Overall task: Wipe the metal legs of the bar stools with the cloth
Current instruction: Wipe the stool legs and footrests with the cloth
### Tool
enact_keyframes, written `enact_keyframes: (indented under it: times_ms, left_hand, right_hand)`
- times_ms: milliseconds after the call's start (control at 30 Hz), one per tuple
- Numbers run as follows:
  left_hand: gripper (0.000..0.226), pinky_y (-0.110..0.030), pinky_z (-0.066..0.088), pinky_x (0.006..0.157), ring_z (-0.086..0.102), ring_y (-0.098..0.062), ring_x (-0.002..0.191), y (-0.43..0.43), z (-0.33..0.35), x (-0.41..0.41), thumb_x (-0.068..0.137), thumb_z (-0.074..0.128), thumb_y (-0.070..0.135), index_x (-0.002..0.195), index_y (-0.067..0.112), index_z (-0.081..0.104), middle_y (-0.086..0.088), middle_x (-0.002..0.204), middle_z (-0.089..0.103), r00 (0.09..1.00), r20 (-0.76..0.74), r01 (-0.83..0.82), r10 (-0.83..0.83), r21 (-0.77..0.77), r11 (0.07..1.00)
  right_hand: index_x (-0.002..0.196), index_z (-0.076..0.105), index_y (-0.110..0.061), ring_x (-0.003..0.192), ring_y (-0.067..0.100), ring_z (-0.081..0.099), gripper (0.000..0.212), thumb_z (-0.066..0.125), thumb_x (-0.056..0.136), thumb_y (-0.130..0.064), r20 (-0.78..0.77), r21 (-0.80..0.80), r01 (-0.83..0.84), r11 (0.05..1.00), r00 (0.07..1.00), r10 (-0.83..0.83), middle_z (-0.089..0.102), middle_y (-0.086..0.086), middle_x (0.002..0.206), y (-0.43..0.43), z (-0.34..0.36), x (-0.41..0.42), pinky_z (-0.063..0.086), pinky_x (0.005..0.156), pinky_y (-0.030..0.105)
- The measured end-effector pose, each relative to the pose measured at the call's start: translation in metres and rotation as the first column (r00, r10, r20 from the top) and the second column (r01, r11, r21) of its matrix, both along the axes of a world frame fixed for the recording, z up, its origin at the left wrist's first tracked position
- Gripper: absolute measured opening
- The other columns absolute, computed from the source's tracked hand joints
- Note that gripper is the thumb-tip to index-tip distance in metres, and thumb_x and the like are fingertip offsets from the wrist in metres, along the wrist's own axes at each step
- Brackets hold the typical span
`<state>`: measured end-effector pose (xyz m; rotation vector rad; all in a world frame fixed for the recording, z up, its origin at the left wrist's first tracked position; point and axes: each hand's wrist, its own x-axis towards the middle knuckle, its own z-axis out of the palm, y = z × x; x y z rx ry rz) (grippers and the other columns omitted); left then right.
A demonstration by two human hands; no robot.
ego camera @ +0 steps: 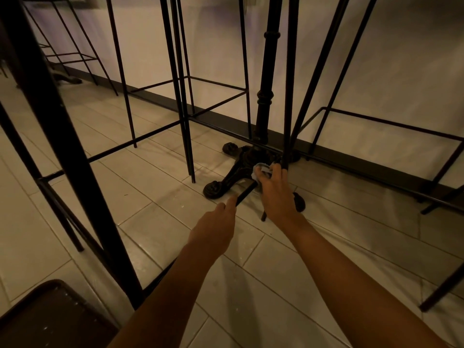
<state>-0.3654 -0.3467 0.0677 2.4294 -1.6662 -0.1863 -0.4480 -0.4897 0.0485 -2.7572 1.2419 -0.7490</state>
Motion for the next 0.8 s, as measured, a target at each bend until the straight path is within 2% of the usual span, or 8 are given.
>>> enact_keyframes:
  times_ms: [100, 233, 333, 400, 500, 700, 800]
  left_hand:
    - [0.059, -0.038, 0.048, 0.085, 0.057, -0.031, 0.104, 0.0, 0.002, -0.001, 0.098, 0.038, 0.011, 0.147, 0.018, 0.006, -0.014, 0.129, 0.046, 1.0, -0.005, -0.003, 0.003, 0.007, 1.0]
    - [0.06, -0.034, 0.046, 0.082, 0.057, -0.028, 0.102, 0.001, 0.004, -0.001, 0.098, 0.039, 0.012, 0.147, 0.019, 0.005, -0.013, 0.128, 0.046, 1.0, 0.003, 0.002, -0.002, 0.007, 1.0]
    - [0.059, -0.035, 0.047, 0.082, 0.057, -0.028, 0.101, 0.001, 0.004, -0.001, 0.098, 0.038, 0.012, 0.147, 0.018, 0.005, -0.013, 0.127, 0.047, 1.0, 0.007, 0.008, -0.008, 0.0, 1.0]
    - [0.059, -0.036, 0.047, 0.083, 0.057, -0.029, 0.102, 0.001, 0.003, -0.001, 0.098, 0.038, 0.012, 0.147, 0.017, 0.005, -0.014, 0.128, 0.047, 1.0, 0.017, 0.007, -0.007, 0.008, 1.0]
    - [0.059, -0.036, 0.047, 0.082, 0.057, -0.029, 0.101, -0.002, 0.002, -0.001, 0.098, 0.037, 0.011, 0.147, 0.019, 0.005, -0.014, 0.128, 0.047, 1.0, 0.012, -0.011, 0.01, 0.019, 1.0]
    - [0.046, -0.038, 0.048, 0.078, 0.059, -0.029, 0.097, -0.004, 0.007, -0.004, 0.1, 0.029, 0.02, 0.144, 0.017, 0.014, -0.013, 0.121, 0.053, 0.999, 0.012, -0.039, 0.038, 0.046, 0.998]
    - [0.036, -0.034, 0.041, 0.067, 0.061, -0.026, 0.094, -0.016, 0.009, -0.005, 0.101, 0.025, 0.026, 0.134, 0.013, 0.03, -0.009, 0.114, 0.058, 0.985, 0.155, -0.095, 0.08, 0.088, 0.992]
  right_hand:
    - [0.14, 0.038, -0.01, 0.115, 0.037, 0.04, 0.057, 0.056, 0.086, 0.001, -0.004, -0.01, 0.011, 1.0, 1.0, -0.011, 0.036, 0.025, 0.136, 0.003, -0.001, -0.001, 0.045, 0.094, 0.042]
    - [0.132, 0.048, -0.008, 0.103, 0.038, 0.05, 0.06, 0.068, 0.076, 0.001, -0.02, -0.075, -0.008, 0.997, 1.0, 0.007, 0.048, 0.025, 0.122, 0.002, -0.008, -0.002, 0.053, 0.078, 0.044]
    - [0.138, 0.041, -0.012, 0.112, 0.036, 0.042, 0.059, 0.062, 0.083, -0.002, -0.055, -0.043, 0.013, 0.999, 0.998, -0.016, 0.039, 0.023, 0.133, -0.006, -0.005, 0.001, 0.047, 0.092, 0.041]
    - [0.139, 0.039, -0.013, 0.117, 0.036, 0.038, 0.059, 0.059, 0.085, -0.001, -0.026, -0.007, 0.041, 0.999, 0.999, -0.041, 0.034, 0.022, 0.137, -0.008, -0.002, 0.005, 0.044, 0.097, 0.042]
    - [0.139, 0.039, -0.015, 0.123, 0.036, 0.032, 0.06, 0.059, 0.085, 0.001, 0.026, 0.072, 0.057, 0.996, 0.998, -0.059, 0.028, 0.02, 0.141, 0.0, -0.001, 0.008, 0.043, 0.099, 0.046]
    - [0.134, 0.047, -0.017, 0.12, 0.035, 0.036, 0.049, 0.056, 0.088, -0.003, 0.077, 0.055, 0.003, 0.998, 0.997, -0.008, 0.032, 0.019, 0.139, 0.009, -0.007, 0.004, 0.048, 0.091, 0.046]
    - [0.135, 0.046, -0.014, 0.123, 0.034, 0.033, 0.048, 0.053, 0.09, -0.001, 0.096, 0.069, -0.002, 0.998, 0.995, -0.005, 0.03, 0.017, 0.142, 0.007, -0.006, 0.007, 0.044, 0.098, 0.042]
